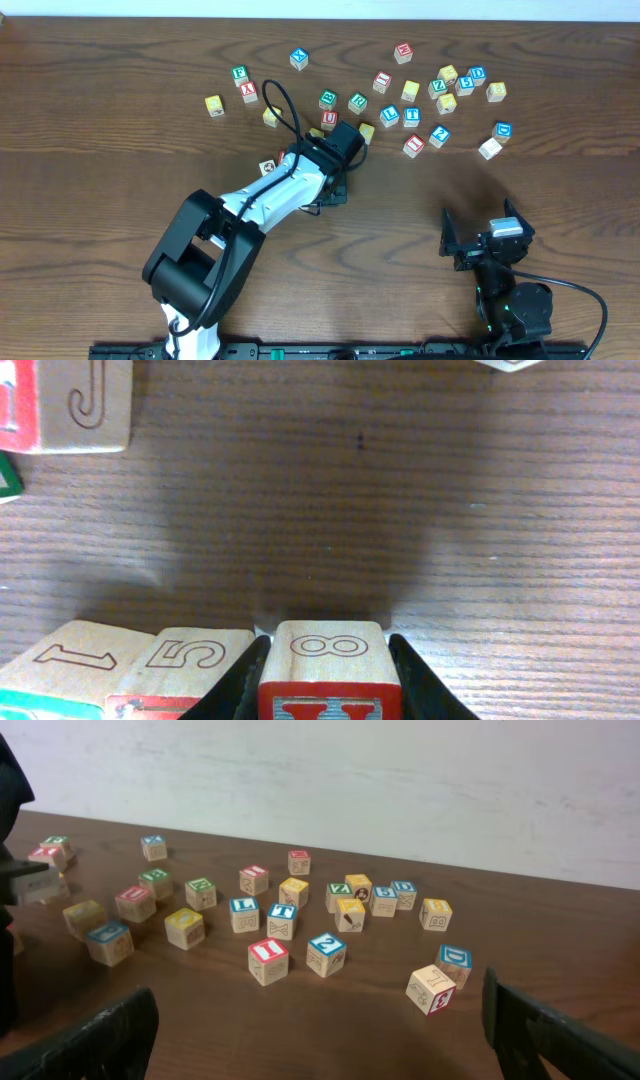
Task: Spell out NEURIPS
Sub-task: 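Lower and adjust the U block beside the E block, still gripped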
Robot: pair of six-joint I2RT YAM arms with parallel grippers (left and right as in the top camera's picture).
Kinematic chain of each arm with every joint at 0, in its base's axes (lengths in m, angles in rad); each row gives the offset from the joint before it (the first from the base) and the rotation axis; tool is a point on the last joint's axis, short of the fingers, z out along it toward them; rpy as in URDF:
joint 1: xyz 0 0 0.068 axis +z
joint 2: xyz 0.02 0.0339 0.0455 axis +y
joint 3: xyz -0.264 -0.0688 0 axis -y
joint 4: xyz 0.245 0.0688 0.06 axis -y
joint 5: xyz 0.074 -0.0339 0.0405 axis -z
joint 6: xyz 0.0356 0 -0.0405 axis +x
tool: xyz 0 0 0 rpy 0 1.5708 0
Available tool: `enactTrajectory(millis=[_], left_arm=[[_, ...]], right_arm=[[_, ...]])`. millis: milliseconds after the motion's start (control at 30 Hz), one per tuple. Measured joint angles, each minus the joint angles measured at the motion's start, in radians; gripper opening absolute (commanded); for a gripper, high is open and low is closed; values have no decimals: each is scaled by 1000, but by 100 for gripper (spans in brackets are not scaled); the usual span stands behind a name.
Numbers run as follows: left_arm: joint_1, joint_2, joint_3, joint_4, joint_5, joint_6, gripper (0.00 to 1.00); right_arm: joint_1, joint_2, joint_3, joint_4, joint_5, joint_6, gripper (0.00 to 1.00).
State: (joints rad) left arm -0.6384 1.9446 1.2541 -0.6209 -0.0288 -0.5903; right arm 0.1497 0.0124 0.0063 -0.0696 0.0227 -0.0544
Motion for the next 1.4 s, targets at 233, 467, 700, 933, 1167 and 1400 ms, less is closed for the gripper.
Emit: enactTrajectory(millis=[233, 467, 700, 933, 1167, 1400], left_arm=[[3, 0, 0, -8, 0, 24, 7], [3, 0, 0, -10, 0, 50, 7], [3, 0, 0, -11, 0, 72, 7], [5, 0, 0, -16, 0, 82, 8], [13, 0, 0, -25, 0, 93, 7], [14, 0, 0, -26, 5, 93, 7]], right_arm=[[0, 0, 0, 0, 0, 0, 99], [0, 0, 0, 0, 0, 0, 100], [0, 0, 0, 0, 0, 0, 99], [0, 0, 0, 0, 0, 0, 99], [0, 0, 0, 0, 0, 0, 99], [0, 0, 0, 0, 0, 0, 99]])
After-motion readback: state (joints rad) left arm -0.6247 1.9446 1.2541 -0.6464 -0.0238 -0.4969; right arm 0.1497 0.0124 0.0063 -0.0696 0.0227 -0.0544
